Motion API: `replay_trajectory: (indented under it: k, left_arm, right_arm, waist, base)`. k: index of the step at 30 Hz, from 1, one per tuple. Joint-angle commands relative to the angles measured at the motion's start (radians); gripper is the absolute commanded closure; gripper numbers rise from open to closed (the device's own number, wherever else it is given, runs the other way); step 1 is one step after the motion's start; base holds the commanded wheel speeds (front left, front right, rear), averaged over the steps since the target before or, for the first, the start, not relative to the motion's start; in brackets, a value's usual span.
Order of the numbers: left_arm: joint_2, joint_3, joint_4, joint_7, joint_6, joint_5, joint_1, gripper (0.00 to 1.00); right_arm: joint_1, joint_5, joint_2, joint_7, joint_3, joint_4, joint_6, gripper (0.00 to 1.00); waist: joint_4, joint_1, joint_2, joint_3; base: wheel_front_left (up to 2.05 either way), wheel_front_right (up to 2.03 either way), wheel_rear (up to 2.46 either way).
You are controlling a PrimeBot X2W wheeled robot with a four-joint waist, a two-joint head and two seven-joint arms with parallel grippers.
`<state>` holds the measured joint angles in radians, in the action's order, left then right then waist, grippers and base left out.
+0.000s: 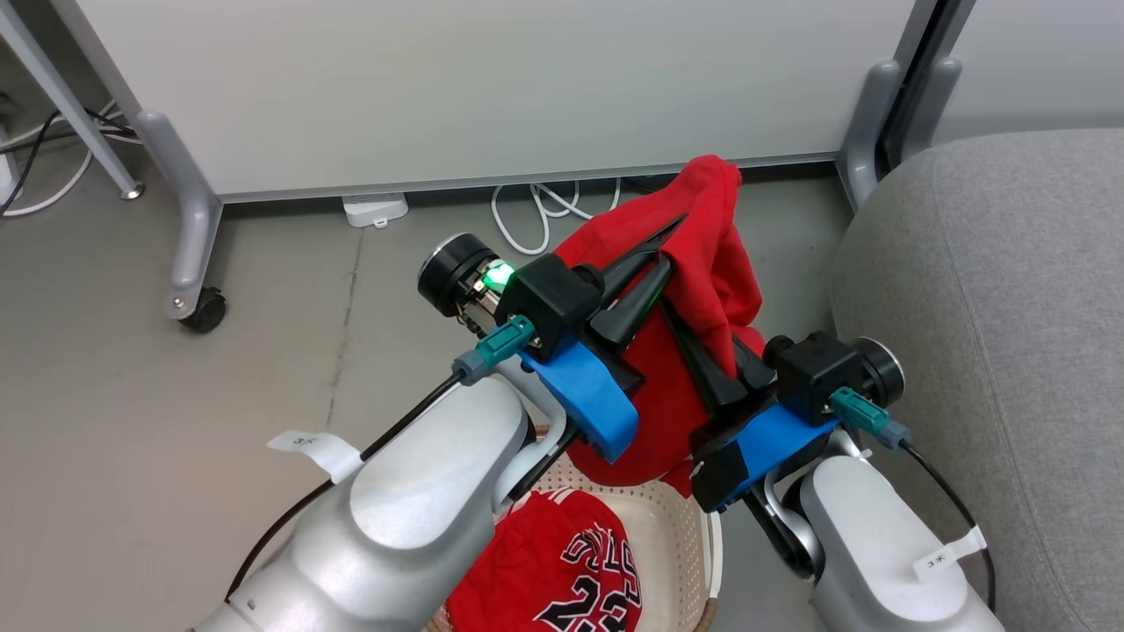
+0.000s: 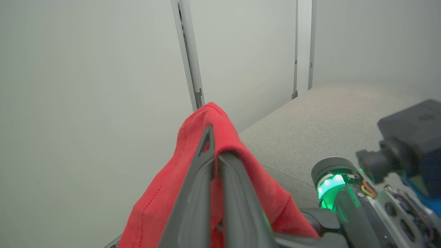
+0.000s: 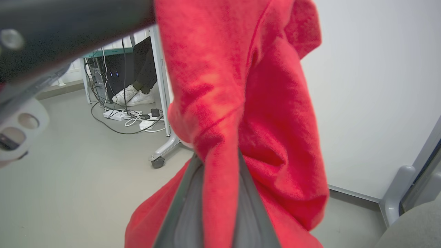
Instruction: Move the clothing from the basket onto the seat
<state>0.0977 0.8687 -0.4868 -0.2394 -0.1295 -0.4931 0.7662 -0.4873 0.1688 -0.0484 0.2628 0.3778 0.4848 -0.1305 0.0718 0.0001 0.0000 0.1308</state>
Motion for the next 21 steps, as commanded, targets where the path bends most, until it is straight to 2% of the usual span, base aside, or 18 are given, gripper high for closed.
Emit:
replay_trajectory:
  k: [1,13,14,15,21]
  left_arm:
    - [0.005,0.002,-0.002,-0.005,0.004,-0.006,0.013,1.0]
    - [0.006,0.008,-0.01,-0.01,0.013,-0.004,0.008,1.0]
    - [0.005,0.008,-0.01,-0.011,0.014,-0.005,0.008,0.55]
    - [0.005,0.008,-0.011,-0.011,0.017,-0.004,0.007,0.0]
    - [0.008,0.013,-0.011,-0.017,0.022,0.001,-0.003,0.0]
  right_arm:
    - [-0.004,0.004,-0.004,0.003,0.001,-0.005,0.0,1.0]
    - [0.006,0.011,-0.004,0.003,0.003,-0.015,0.0,1.0]
    - [0.006,0.011,-0.004,0.003,0.003,-0.016,0.0,1.0]
    - [0.006,0.011,-0.004,0.003,0.004,-0.017,0.0,1.0]
    - [0.009,0.012,-0.004,0.003,-0.003,-0.028,0.0,1.0]
  waist:
    - [-0.001,-0.0001,0.0,-0.001]
    - [0.001,-0.0001,0.0,-0.006]
    - [0.001,-0.0001,0.0,-0.007]
    - [0.002,-0.0001,0.0,-0.007]
    - [0.002,-0.0001,0.0,-0.005]
  base:
    - [0.0,0.0,0.0]
    - [0.0,0.0,0.0]
    - [0.0,0.0,0.0]
    - [0.0,0.0,0.0]
    - [0.0,0.0,0.0]
